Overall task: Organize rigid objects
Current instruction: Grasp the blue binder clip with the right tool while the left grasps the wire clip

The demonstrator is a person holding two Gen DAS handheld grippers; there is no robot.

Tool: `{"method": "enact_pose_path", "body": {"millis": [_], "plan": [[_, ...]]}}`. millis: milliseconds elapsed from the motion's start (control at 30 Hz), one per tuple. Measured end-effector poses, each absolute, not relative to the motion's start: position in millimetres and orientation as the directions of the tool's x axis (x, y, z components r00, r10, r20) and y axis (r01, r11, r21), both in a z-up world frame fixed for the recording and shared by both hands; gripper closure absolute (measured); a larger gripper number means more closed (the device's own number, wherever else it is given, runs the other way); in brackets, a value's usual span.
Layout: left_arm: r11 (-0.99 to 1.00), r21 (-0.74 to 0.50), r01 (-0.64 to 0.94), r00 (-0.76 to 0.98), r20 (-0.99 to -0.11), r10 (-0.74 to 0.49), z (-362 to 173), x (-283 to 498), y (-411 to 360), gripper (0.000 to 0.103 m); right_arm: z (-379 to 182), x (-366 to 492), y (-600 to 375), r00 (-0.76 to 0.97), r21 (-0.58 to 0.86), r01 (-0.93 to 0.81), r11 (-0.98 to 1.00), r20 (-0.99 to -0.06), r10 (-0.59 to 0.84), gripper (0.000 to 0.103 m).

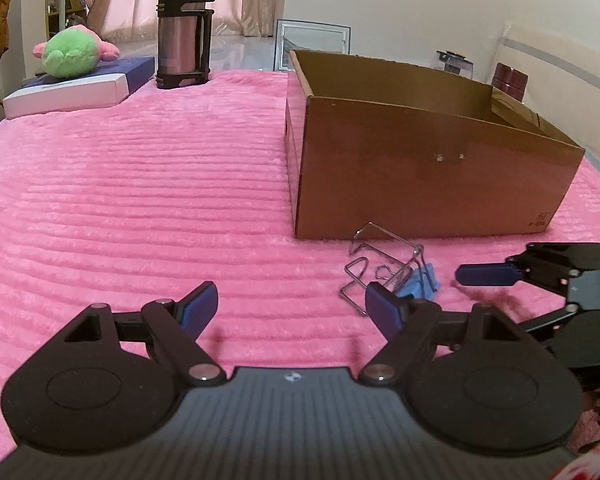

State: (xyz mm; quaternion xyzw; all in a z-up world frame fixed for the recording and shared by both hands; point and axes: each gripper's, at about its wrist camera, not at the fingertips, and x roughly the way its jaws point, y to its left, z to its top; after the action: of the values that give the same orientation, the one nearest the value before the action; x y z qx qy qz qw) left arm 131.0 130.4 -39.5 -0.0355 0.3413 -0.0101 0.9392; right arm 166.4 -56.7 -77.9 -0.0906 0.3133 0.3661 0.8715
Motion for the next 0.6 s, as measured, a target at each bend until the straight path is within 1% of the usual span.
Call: {"method": "enact_pose_path", "body": {"millis": [100,200,300,367,600], "plan": [[0.997,-0.075,-0.001,0.763,-0.645,-0.048,-43,136,133,0.026,-82,176,-52,0.527,0.069,-0.706,0.705,-0.614,0.587,0.039],[0.996,-0.086,-0.002,0.753,-0.656,-0.055,-47,139,134,0.026,-84,183,-48,0.522,0.065,-0.713,0.698,-0.616,0.590,0.043],[0.994,-0.109,-0.003,0.750,-0.658,-0.070,-50,141,135,0.026,-85,187,-46,0.519,0.062,-0.717,0.694,-0.617,0.592,0.052],[0.992,-0.125,-0.005,0.746,-0.662,-0.079,-51,142,135,0.026,-84,189,-45,0.516,0.058,-0.720,0.692,-0.623,0.589,0.065],[0.988,-0.151,0.014,0.736,-0.667,-0.113,-50,141,128,0.026,-80,179,-51,0.515,0.060,-0.708,0.703,-0.637,0.573,0.066]]}}
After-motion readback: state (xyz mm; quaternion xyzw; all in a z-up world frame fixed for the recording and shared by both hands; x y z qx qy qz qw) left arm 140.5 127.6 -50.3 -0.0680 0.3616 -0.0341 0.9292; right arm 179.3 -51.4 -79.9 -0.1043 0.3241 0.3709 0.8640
